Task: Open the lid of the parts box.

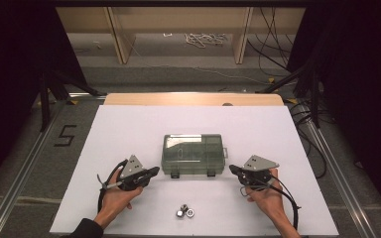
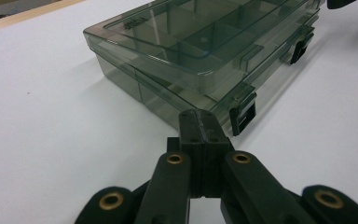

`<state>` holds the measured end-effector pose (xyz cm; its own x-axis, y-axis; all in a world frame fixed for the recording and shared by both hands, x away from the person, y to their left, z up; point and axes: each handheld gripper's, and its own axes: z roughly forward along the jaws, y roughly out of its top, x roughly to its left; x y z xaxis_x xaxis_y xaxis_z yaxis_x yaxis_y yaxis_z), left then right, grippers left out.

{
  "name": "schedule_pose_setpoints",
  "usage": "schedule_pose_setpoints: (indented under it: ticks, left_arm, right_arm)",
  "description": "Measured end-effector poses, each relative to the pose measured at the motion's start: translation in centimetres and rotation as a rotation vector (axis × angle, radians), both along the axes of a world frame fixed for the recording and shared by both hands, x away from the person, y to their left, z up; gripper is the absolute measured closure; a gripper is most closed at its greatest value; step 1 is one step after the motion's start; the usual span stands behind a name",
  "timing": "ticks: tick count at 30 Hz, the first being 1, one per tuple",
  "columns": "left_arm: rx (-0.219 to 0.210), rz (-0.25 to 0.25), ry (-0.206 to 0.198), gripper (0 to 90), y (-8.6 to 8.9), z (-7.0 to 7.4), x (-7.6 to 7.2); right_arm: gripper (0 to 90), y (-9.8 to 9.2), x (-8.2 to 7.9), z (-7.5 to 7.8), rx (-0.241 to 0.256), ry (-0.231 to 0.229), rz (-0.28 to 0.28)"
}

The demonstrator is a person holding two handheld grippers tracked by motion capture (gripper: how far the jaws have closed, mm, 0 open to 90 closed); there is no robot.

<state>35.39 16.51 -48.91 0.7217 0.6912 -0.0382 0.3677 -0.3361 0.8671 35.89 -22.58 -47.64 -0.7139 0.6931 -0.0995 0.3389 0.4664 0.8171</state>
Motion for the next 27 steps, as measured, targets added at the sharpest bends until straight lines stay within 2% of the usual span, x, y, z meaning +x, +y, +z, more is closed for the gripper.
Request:
schedule_pose_setpoints:
  ticks: [3, 6, 8, 19, 23, 27]
  left_arm:
    - [0.003, 0.006, 0.005, 89.7, -0.07, -0.04, 0.04]
    - [0.009, -0.011, -0.003, 89.7, -0.14, -0.02, 0.18]
    - [0.007, 0.000, 0.007, 89.7, -0.31, -0.08, 0.13]
    - [0.016, -0.011, 0.020, 89.7, -0.52, -0.41, 0.40]
    - [0.038, -0.026, 0.012, 89.7, -0.55, -0.47, 0.60]
    - [0.028, -0.014, 0.019, 89.7, -0.68, -0.55, 0.68]
  right_arm:
    - [90.0, 0.20, 0.10, -0.12, -0.004, -0.001, 0.004]
    - [90.0, 0.26, 0.22, -0.20, -0.004, 0.001, 0.004]
    - [90.0, 0.27, 0.28, -0.24, -0.006, 0.004, 0.006]
    - [90.0, 0.66, 0.59, -0.51, -0.023, 0.010, 0.019]
    - [90.0, 0.83, 0.65, -0.58, -0.025, 0.015, 0.020]
    - [90.0, 1.01, 0.72, -0.61, -0.024, 0.014, 0.023]
